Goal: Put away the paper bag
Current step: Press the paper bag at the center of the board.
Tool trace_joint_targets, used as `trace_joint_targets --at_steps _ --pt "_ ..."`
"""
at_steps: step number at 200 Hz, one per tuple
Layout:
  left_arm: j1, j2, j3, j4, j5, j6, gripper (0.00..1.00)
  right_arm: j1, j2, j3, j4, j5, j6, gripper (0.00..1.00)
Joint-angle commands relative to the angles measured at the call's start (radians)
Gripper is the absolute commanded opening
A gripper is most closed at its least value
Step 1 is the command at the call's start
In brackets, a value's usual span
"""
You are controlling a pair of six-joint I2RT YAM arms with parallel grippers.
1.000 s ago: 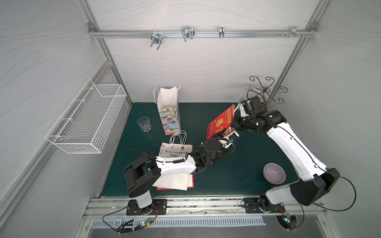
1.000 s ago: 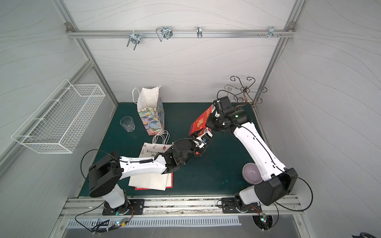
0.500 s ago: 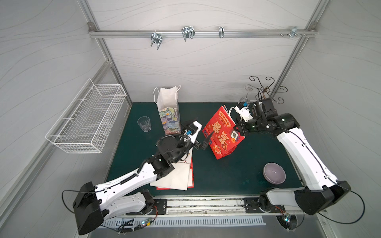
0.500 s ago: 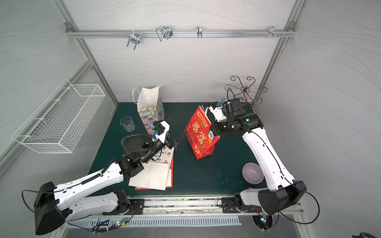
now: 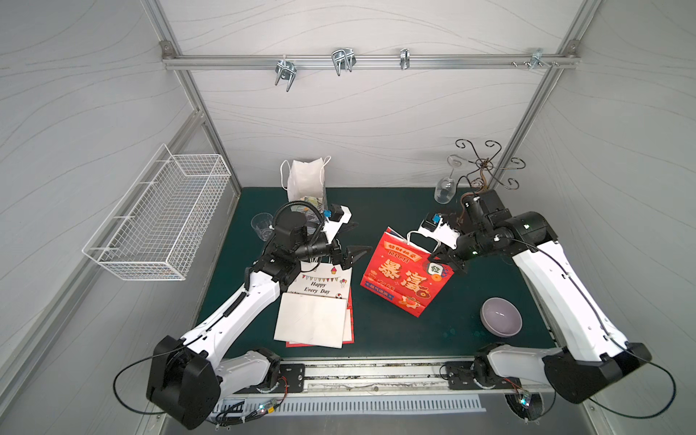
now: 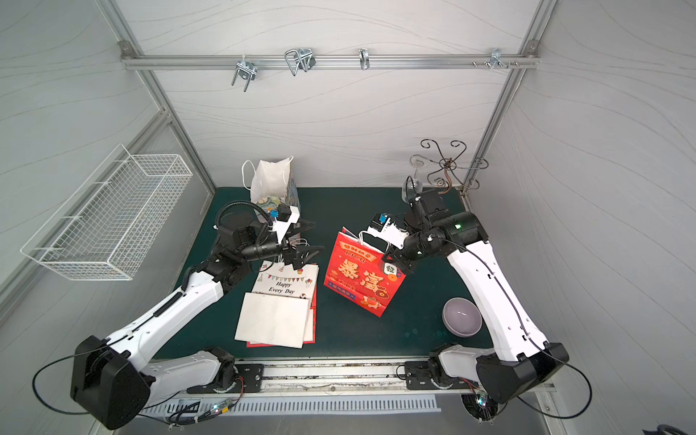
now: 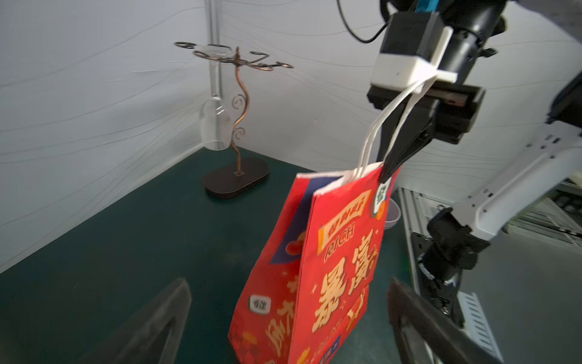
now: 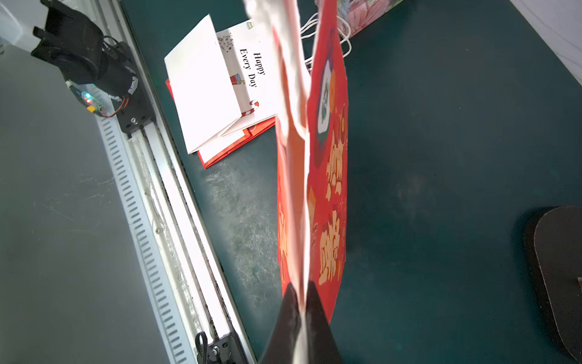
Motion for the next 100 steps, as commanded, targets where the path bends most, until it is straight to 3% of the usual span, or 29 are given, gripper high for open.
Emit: trace_joint_targets --at_steps 1,26,65,100 --pt "0.003 0.086 0.087 0.058 0.199 -0.027 0.99 0.025 0.001 0.041 -0.056 -0.031 -0.081 0.00" --pt "-0.002 0.176 0.162 0.069 0.321 -0.054 0.99 0.049 0.025 0.060 -0.069 -0.050 -0.089 0.00" --pt "-0.023 0.243 0.221 -0.004 0.459 0.006 0.99 0.055 0.030 0.069 -0.074 -0.065 -0.090 0.00" --pt "-0.042 0.272 0.255 -0.111 0.507 0.073 0.79 0.055 0.029 0.065 -0.075 -0.059 -0.087 0.00"
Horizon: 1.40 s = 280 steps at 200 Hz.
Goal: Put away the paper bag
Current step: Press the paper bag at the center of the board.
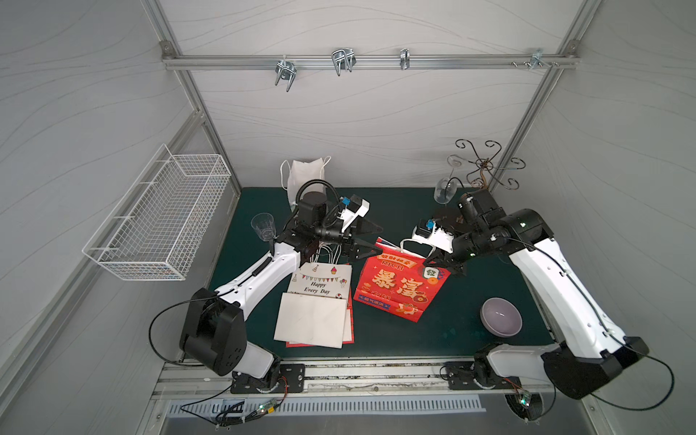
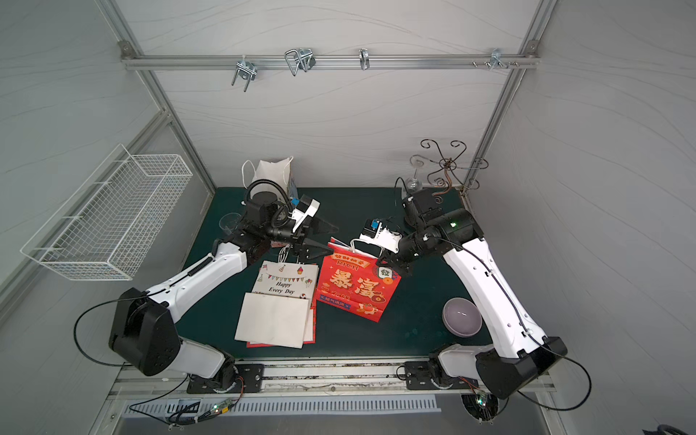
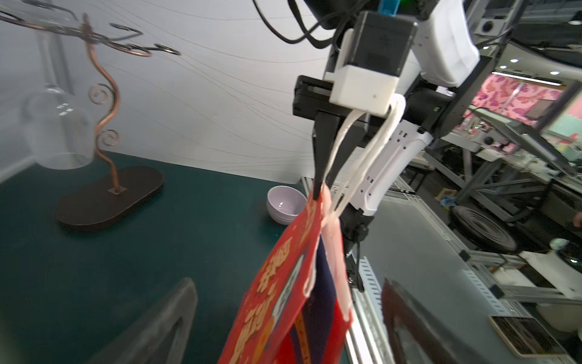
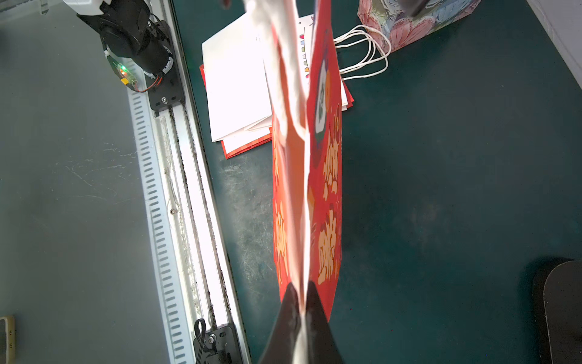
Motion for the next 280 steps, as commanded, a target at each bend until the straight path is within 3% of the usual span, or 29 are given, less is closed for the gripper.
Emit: trace_joint_targets --at_steps 1,33,49,63,99,102,107,114,132,142,182,248,280 --pt "-0.010 0.011 0.050 -0.053 0.100 0.067 0.78 0.005 0.001 0.016 -0.033 -0.024 -0.013 0.00" --pt "-0.018 0.019 0.075 -0.174 0.108 0.155 0.48 0.007 0.008 0.021 -0.025 -0.039 -0.001 0.00" --pt "-0.024 0.028 0.090 -0.185 0.103 0.170 0.26 0.007 0.011 0.029 -0.015 -0.059 0.006 0.00" --pt "-0.028 0.033 0.094 -0.179 0.085 0.178 0.00 0.007 0.010 0.030 -0.006 -0.068 0.010 0.00" --pt "-0.023 0.015 0.088 -0.166 0.042 0.201 0.00 0.007 -0.013 0.022 0.018 -0.031 0.040 0.00" --pt "-0.022 0.013 0.086 -0.165 0.037 0.201 0.00 0.006 -0.016 0.019 0.026 -0.019 0.049 0.07" --pt "-0.021 0.008 0.082 -0.155 0.029 0.202 0.00 0.005 -0.031 0.013 0.042 0.000 0.069 0.30" --pt "-0.017 0.001 0.076 -0.139 0.021 0.194 0.00 0.000 -0.051 -0.003 0.067 0.025 0.100 0.54" --pt "-0.005 -0.017 0.043 -0.039 0.005 0.133 0.00 -0.046 -0.141 -0.071 0.152 0.023 0.169 0.88" --pt "0.002 -0.026 0.026 0.022 0.001 0.088 0.00 -0.097 -0.206 -0.133 0.230 0.003 0.221 0.98" --pt "0.023 -0.045 0.006 0.121 0.000 0.003 0.00 -0.364 -0.414 -0.373 0.468 -0.247 0.398 0.99" --pt "0.026 -0.051 0.002 0.277 0.019 -0.185 0.00 -0.374 -0.388 -0.535 0.753 -0.523 0.455 0.99" --pt "0.027 -0.033 -0.009 0.406 0.005 -0.305 0.00 -0.374 -0.358 -0.563 0.877 -0.645 0.451 0.85"
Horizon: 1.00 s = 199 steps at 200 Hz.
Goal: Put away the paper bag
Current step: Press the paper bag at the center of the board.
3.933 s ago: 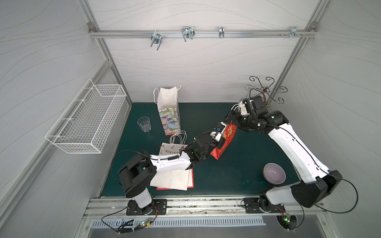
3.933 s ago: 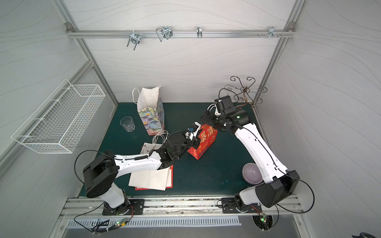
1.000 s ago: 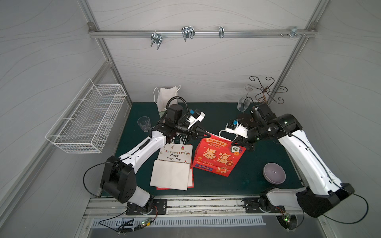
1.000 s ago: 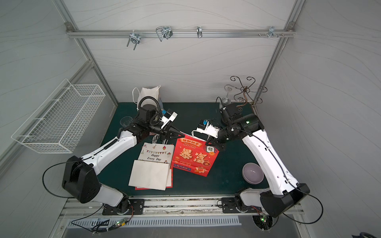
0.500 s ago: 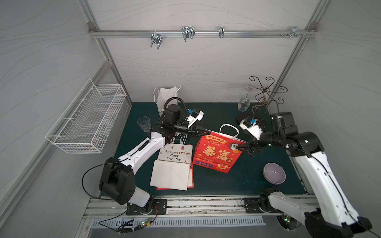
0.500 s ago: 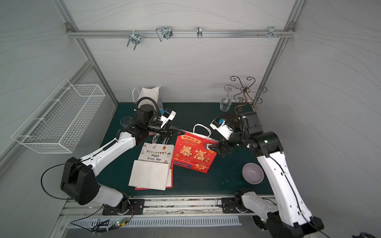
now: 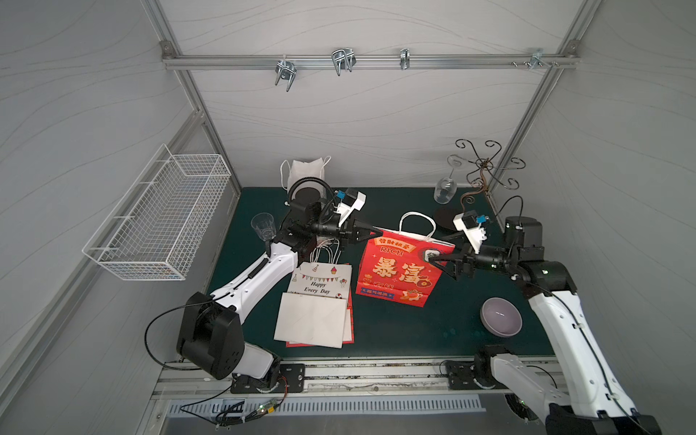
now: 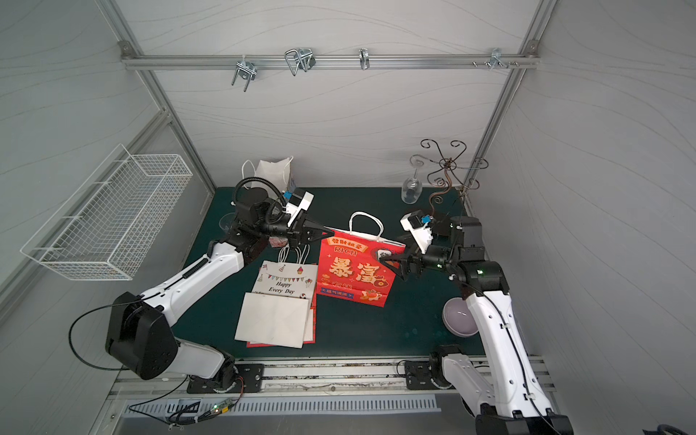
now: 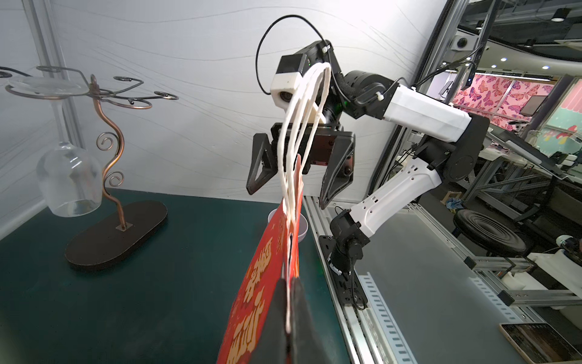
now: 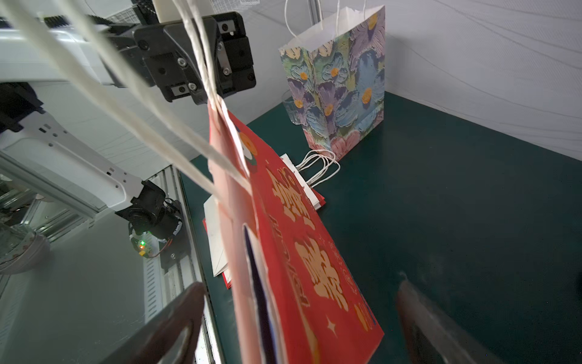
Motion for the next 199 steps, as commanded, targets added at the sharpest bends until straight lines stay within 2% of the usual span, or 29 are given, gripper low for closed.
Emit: trace_joint_targets --at_steps 1,21,46,55,65,95,99,109,117,127,141,152,160,197,199 --pt "0.005 0.002 -0.001 0.173 0.009 -0.127 0.00 -0.006 0.010 -0.006 0.158 -0.155 0.014 0.84" --pt "0.009 0.009 -0.016 0.246 -0.012 -0.189 0.00 -0.005 0.035 -0.008 0.190 -0.216 0.009 0.65" --pt "0.013 0.011 -0.033 0.296 -0.035 -0.236 0.00 -0.006 0.051 -0.019 0.233 -0.256 0.013 0.30" --pt "0.013 0.009 -0.037 0.303 -0.040 -0.244 0.00 -0.005 0.056 -0.018 0.247 -0.266 0.016 0.20" --pt "0.013 0.008 -0.040 0.311 -0.046 -0.255 0.00 -0.005 0.063 -0.014 0.255 -0.278 0.013 0.00" --pt "0.019 0.000 -0.041 0.310 -0.086 -0.294 0.00 -0.006 0.078 0.020 0.223 -0.297 -0.011 0.00" --pt "0.020 0.000 -0.043 0.307 -0.088 -0.301 0.07 -0.005 0.077 0.026 0.220 -0.301 -0.013 0.00" --pt "0.024 -0.001 -0.044 0.285 -0.091 -0.310 0.35 -0.006 0.080 0.044 0.213 -0.308 -0.017 0.00" --pt "0.024 -0.005 -0.049 0.262 -0.094 -0.304 0.49 -0.006 0.083 0.059 0.206 -0.311 -0.017 0.00" --pt "0.024 -0.014 -0.068 0.255 -0.098 -0.296 0.58 -0.005 0.092 0.079 0.196 -0.317 -0.016 0.00" --pt "0.022 -0.032 -0.101 0.280 -0.105 -0.294 0.61 -0.004 0.104 0.098 0.193 -0.322 -0.005 0.00" --pt "0.022 -0.046 -0.121 0.294 -0.112 -0.295 0.57 -0.004 0.113 0.105 0.193 -0.319 0.009 0.00" --pt "0.021 -0.052 -0.129 0.296 -0.111 -0.291 0.50 -0.004 0.120 0.108 0.194 -0.315 0.016 0.00" --pt "0.021 -0.073 -0.127 0.280 -0.111 -0.259 0.01 0.002 0.146 0.114 0.191 -0.316 0.046 0.00" --pt "0.021 -0.073 -0.127 0.278 -0.112 -0.257 0.00 0.002 0.147 0.116 0.191 -0.316 0.048 0.00"
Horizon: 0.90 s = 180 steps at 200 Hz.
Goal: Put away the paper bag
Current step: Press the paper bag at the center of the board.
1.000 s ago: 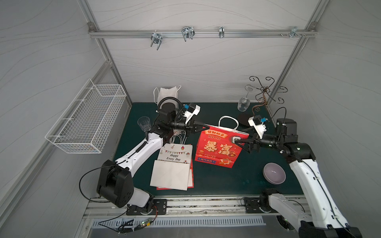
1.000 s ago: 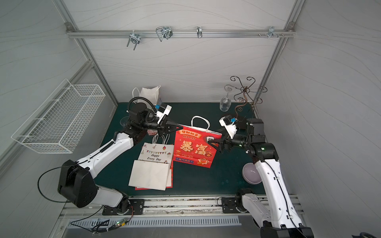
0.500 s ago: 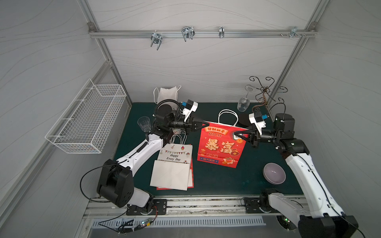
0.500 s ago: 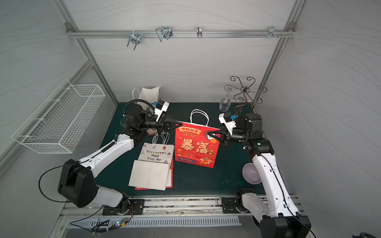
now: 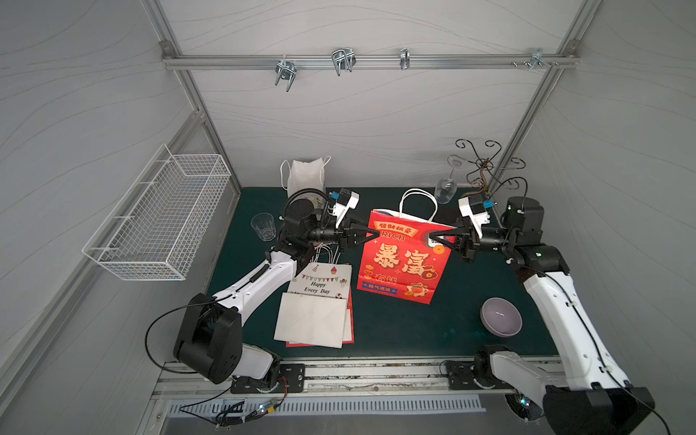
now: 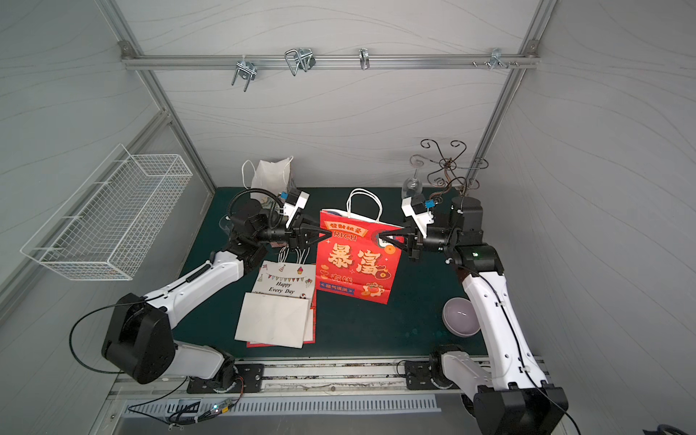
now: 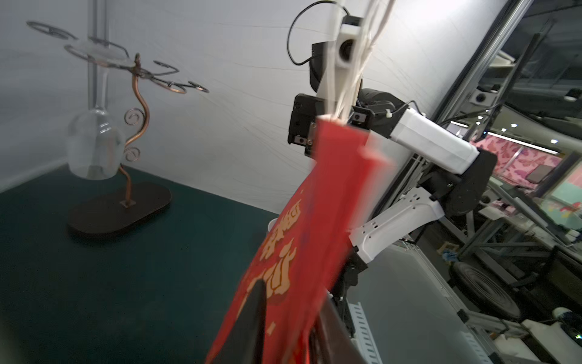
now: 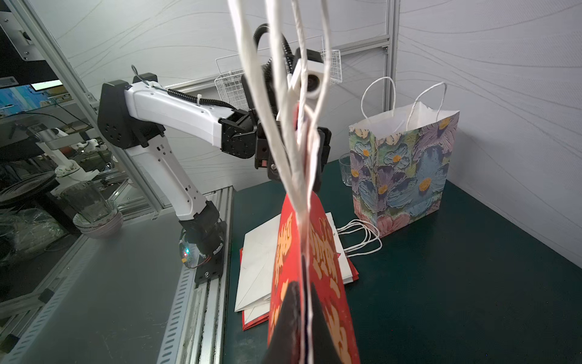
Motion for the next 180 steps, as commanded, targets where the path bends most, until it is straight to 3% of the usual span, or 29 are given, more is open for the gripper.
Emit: trace_joint_targets --at_steps 1,36,56,64,77,86,115,159,172,180 --pt "0.002 -0.038 0.018 0.044 -0.001 0.030 0.00 0.002 0.015 0.022 -0.014 -0.028 0.028 0.00" --pt "0.002 -0.063 0.016 -0.045 -0.028 0.113 0.00 0.004 0.025 0.043 -0.027 -0.029 0.046 0.00" --pt "-0.001 -0.074 0.006 -0.097 -0.027 0.147 0.34 0.004 0.028 0.053 -0.029 -0.030 0.055 0.00" --pt "-0.007 -0.081 -0.002 -0.129 -0.023 0.179 0.41 0.003 0.029 0.057 -0.026 -0.030 0.060 0.00" --pt "-0.022 -0.091 -0.011 -0.228 -0.020 0.252 0.43 0.004 0.032 0.062 -0.021 -0.033 0.069 0.00" --pt "-0.031 -0.097 -0.015 -0.275 -0.017 0.289 0.39 0.005 0.035 0.064 -0.021 -0.029 0.070 0.00" --pt "-0.039 -0.111 -0.034 -0.280 -0.012 0.298 0.00 0.005 0.046 0.065 -0.021 -0.025 0.073 0.00" --pt "-0.039 -0.125 -0.052 -0.293 -0.025 0.315 0.00 0.005 0.052 0.068 -0.008 -0.032 0.089 0.00" --pt "-0.039 -0.124 -0.059 -0.304 -0.031 0.315 0.33 0.005 0.049 0.073 0.000 -0.039 0.099 0.00" --pt "-0.039 -0.124 -0.070 -0.301 -0.030 0.314 0.44 0.005 0.047 0.076 0.005 -0.042 0.103 0.00"
